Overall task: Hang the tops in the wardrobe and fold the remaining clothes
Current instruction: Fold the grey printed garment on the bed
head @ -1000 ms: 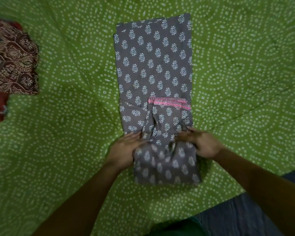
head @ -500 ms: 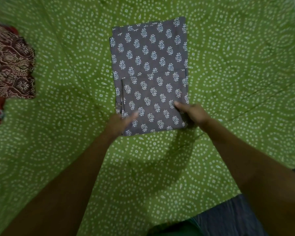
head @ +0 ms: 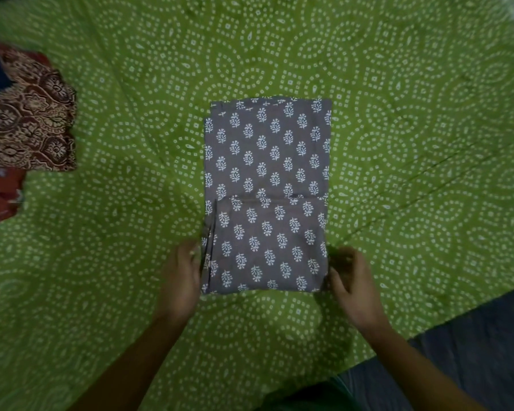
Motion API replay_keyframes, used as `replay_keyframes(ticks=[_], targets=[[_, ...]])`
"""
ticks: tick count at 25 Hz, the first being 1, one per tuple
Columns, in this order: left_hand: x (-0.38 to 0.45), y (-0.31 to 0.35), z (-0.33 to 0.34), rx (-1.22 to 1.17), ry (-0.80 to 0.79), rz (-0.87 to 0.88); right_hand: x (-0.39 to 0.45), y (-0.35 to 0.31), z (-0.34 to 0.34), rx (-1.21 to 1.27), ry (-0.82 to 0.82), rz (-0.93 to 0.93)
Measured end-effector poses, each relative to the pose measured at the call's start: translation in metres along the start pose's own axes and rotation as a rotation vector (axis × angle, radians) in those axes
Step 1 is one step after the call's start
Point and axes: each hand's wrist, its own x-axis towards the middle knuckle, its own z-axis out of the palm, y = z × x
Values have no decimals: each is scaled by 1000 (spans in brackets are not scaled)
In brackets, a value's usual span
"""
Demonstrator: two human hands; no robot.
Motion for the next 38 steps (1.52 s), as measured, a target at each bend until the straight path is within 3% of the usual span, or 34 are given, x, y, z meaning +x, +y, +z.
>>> replay_keyframes(ticks=[2,4,6,10,11,13,14,15,16,18,19,20,23,25,26,28,29,30,32,34,38], targets=[[16,-9,-18,456,-102,572,24,13,-19,-605,-110,-416],[41,-14,-27,685,-275,960,52,11,-25,-946,-228,-713],[69,-9,-23,748,-406,1081,81,4,-21,-1134,-275,-899],[128,15,-3,879,-391,1179,137,-16,-10,-1232,-206,-1042],[136,16,-1,871,-388,1205,146,-18,-11,-1207,-278,-1049],[143,13,-1,651,-430,1156,157,-16,-18,-979,-377,-982],[142,14,-1,441,-491,1024,154,-22,-22,-799,-405,-833],[139,24,-6,175,-512,797,149,-32,-27,-573,-399,-616],[140,32,-10,-92,-411,535,149,-42,-29,-325,-317,-407],[155,48,-10,-715,-316,-137,155,-69,-32,209,-195,-28],[168,52,-10,-853,-314,-318,165,-79,-32,402,-161,113],[179,59,-12,-889,-305,-372,179,-82,-31,451,-138,215],[205,67,-11,-907,-292,-522,202,-87,-24,251,-99,395],[199,65,-9,-488,-118,-451,195,-88,-17,161,9,411],[187,59,-5,-241,40,-371,186,-88,-14,88,122,400],[151,76,2,101,439,-125,162,-99,-1,-222,453,187],[143,89,10,142,477,26,155,-110,9,-312,559,1],[142,104,21,176,387,185,158,-118,21,-328,541,-178],[160,112,50,344,140,353,184,-130,44,-378,284,-407],[200,105,64,475,69,242,225,-124,53,-562,159,-432],[256,76,54,510,198,78,275,-95,31,-777,368,-338]])
